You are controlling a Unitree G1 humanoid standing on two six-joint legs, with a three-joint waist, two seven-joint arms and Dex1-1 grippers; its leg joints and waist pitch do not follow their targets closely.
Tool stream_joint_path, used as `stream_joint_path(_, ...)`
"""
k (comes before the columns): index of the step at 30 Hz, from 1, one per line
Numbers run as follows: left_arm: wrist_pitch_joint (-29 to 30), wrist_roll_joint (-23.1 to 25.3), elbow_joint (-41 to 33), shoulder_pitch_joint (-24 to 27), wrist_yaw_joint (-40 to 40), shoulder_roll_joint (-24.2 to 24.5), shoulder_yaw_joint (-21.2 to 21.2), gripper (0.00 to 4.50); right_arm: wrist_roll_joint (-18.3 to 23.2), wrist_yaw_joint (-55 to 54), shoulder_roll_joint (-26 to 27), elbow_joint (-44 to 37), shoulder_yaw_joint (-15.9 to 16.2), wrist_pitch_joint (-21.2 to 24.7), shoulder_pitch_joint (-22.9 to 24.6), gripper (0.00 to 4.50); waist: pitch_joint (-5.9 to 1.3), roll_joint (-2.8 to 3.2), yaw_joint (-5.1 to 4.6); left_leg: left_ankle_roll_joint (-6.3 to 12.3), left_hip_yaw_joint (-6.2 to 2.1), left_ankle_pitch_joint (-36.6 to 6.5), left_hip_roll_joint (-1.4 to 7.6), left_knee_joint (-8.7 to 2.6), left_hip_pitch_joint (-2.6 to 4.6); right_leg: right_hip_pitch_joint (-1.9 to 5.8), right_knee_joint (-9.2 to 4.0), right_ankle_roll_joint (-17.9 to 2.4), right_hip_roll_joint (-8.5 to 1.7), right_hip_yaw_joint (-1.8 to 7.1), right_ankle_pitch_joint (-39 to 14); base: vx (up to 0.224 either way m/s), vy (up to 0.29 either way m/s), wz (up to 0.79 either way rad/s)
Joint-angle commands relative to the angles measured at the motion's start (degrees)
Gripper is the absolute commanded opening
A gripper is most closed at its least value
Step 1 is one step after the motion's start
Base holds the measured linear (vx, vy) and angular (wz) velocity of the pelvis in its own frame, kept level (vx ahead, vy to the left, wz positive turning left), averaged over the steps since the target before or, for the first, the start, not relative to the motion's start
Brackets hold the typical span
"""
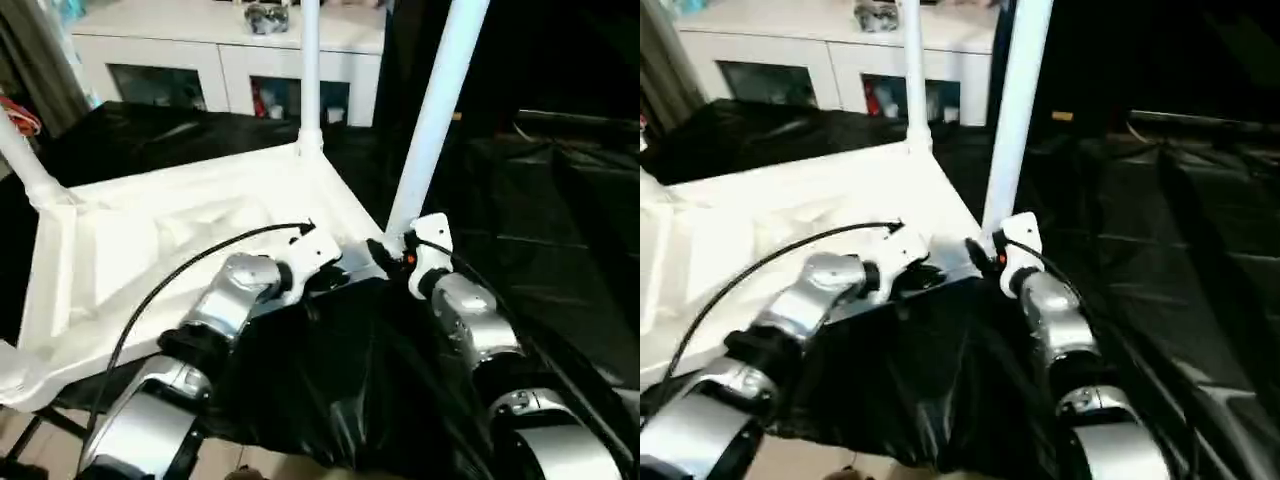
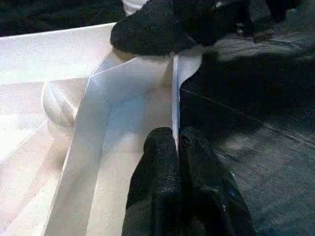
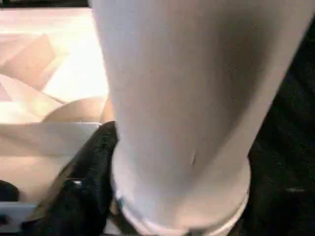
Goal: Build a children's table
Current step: Rotate leg to tighten
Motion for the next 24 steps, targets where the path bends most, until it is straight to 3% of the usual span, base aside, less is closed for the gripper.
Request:
stream_joint_path(1, -2.3, -0.4, -0.4, -1.7, 1.9, -2.7, -0.7, 0.00, 0.3, 5.0, 4.4, 1.3, 3.5, 1.0, 0.5, 3.81, -3.34, 0.14, -0.01, 1.58, -0.17, -15.1, 0.89, -4.18, -0.24, 2.90, -5.26, -9.4, -3.14, 2.56, -18.3, 0.000, 0.000, 0.00)
stream_joint_path(6, -4.5, -2.4, -3.6, 1.0, -6.2, -0.2, -2.0, 0.00, -0.1, 9.9, 1.1, -0.5, 4.6, -0.6, 1.0, 4.01, -3.45, 0.20, -0.06, 2.23, -0.09, -14.6, 0.94, -4.08, -0.35, 3.02, -5.13, -10.0, -3.24, 2.67, -16.9, 0.000, 0.000, 0.00)
stream_joint_path(8, -5.7, -3.7, -6.1, 2.8, -11.9, 2.4, -2.7, 0.00, -0.3, 17.4, -2.4, -2.1, 6.4, -1.5, 2.0, 4.01, -3.54, 0.12, -0.04, 3.06, -0.08, -13.3, 0.96, -3.95, -0.58, 3.33, -4.87, -10.6, -3.29, 2.63, -15.0, 0.000, 0.000, 0.00)
stream_joint_path(14, -6.0, -6.2, -8.5, 4.3, -18.9, 5.5, -2.1, 0.00, 1.0, 30.4, -7.6, -5.4, 8.3, -2.3, 4.1, 4.01, -3.82, 0.24, 0.33, 5.24, 0.29, -8.7, 1.12, -3.34, -0.66, 3.44, -3.76, -13.6, -2.98, 2.59, -7.2, 0.000, 0.000, 0.00)
stream_joint_path(19, -6.1, -7.3, -9.5, 4.9, -23.2, 7.9, -1.9, 0.00, 2.8, 39.5, -10.9, -9.3, 9.6, -0.9, 5.8, 4.01, -3.84, 0.26, 0.52, 6.09, 0.30, -9.2, 1.27, -3.28, -0.60, 3.51, -3.69, -14.1, -3.03, 2.57, -7.0, 0.000, 0.000, 0.00)
stream_joint_path(20, -6.2, -7.5, -9.7, 5.0, -24.5, 8.8, -1.9, 0.00, 3.2, 42.7, -12.2, -10.6, 10.4, -0.5, 6.4, 3.76, -3.74, 0.23, 0.47, 6.29, 0.33, -9.5, 1.29, -3.35, -0.62, 3.39, -3.82, -13.9, -2.92, 2.52, -7.5, 0.000, 0.000, 0.00)
stream_joint_path(24, -5.7, -8.4, -10.6, 5.2, -28.2, 10.5, -1.9, 0.00, 4.2, 49.3, -14.7, -13.3, 12.0, 0.9, 7.7, 3.56, -3.73, 0.05, 0.92, 6.08, 0.39, -9.9, 1.36, -3.34, -0.44, 3.32, -3.94, -13.6, -3.05, 2.64, -9.5, 0.000, 0.000, 0.00)
